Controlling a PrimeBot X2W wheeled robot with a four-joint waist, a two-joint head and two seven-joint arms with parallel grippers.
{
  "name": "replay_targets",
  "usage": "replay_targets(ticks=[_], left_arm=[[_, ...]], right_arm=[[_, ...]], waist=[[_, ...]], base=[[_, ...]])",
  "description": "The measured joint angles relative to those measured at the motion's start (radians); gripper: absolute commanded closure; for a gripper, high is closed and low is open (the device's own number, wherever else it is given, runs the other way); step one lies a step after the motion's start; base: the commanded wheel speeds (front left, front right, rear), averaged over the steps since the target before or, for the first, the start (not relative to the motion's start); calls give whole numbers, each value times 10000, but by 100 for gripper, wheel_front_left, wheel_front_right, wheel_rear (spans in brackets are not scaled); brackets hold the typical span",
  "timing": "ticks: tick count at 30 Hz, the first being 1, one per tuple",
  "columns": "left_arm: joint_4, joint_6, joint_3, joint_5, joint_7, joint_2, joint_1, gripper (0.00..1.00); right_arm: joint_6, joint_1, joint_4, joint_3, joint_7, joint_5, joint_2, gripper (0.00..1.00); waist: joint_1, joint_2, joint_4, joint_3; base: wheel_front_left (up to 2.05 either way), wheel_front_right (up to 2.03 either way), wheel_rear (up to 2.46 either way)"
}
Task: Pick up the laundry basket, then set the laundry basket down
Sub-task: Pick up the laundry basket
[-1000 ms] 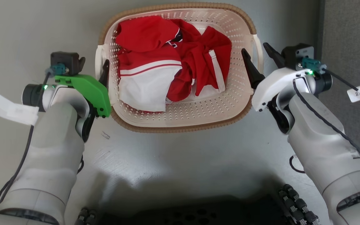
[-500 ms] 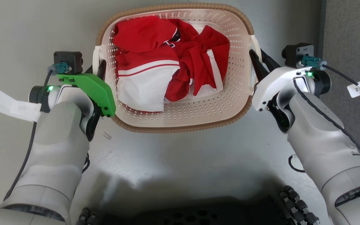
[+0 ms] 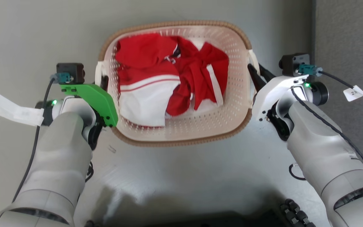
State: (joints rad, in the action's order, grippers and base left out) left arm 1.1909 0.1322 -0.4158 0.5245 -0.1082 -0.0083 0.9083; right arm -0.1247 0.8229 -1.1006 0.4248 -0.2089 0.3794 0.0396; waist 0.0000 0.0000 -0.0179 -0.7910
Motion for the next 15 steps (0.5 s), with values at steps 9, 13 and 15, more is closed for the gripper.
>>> replay_targets(ticks=[9,13,15], left_arm=[[186,13,-58,568,667,-65,-376,100],[10,12,-194,869,997,-54,-580,100],[-50,12,-305,1024,1114,-35,-675,100]], right_arm=[[-73,-115,-493,161,481,322,-86,100],[-73,-209,-541,313,663,602,-69,100],[-73,-366,-522,412,729,754,-48,100]], waist=[[0,0,-85,824],[0,0,-136,1259],[0,0,-156,1484]], base=[[0,0,0],[0,0,0],[0,0,0]])
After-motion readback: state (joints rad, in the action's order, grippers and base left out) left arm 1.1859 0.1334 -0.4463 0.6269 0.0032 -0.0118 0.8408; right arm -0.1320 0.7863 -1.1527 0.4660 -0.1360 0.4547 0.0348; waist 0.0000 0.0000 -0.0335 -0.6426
